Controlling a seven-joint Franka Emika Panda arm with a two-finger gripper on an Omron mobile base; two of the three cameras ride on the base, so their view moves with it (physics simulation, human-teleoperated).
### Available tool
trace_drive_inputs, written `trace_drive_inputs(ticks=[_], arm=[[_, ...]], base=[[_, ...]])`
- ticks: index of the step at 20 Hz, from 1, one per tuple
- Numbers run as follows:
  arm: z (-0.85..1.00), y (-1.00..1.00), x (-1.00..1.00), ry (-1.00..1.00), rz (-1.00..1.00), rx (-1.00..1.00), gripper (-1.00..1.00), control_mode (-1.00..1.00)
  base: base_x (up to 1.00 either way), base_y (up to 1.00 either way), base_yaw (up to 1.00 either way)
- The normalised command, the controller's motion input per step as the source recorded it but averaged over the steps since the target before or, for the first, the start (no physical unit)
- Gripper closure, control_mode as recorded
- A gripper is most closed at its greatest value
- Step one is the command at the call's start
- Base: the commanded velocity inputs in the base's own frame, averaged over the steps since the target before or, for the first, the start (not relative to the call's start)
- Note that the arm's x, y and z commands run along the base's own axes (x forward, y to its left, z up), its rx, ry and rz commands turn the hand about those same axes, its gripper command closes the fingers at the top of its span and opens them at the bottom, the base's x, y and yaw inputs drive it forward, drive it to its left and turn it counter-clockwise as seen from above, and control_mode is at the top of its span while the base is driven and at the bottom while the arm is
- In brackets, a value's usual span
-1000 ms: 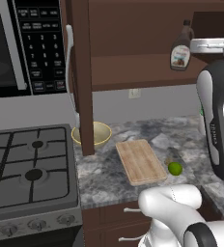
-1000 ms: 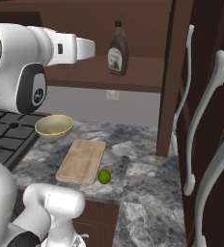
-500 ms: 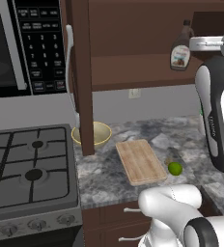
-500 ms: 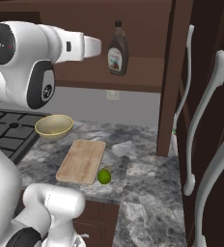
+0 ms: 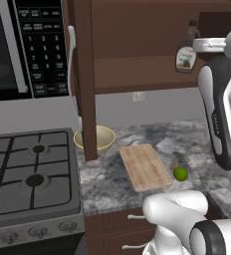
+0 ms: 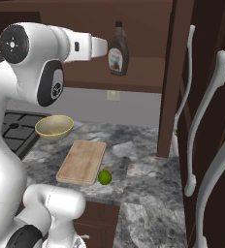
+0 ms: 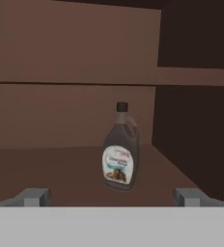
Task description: Open the cabinet. Place the bowl and condiment on the counter. Then place the lime and garlic on the cutting board.
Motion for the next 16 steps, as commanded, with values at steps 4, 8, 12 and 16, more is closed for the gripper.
trace_drive_inputs(ticks=[4, 8, 12, 16], arm=[[0.00, -0.10, 0.25, 0.00, 0.00, 0.00, -1.00, -1.00], [-0.02, -0.08, 0.25, 0.00, 0.00, 0.00, -1.00, -1.00], [-0.05, -0.06, 0.23, 0.00, 0.00, 0.00, -1.00, -1.00], [-0.04, -0.07, 0.22, 0.00, 0.00, 0.00, -1.00, -1.00]], base=[[0.00, 0.00, 0.00], [0.00, 0.00, 0.00], [0.00, 0.00, 0.00], [0.00, 0.00, 0.00]])
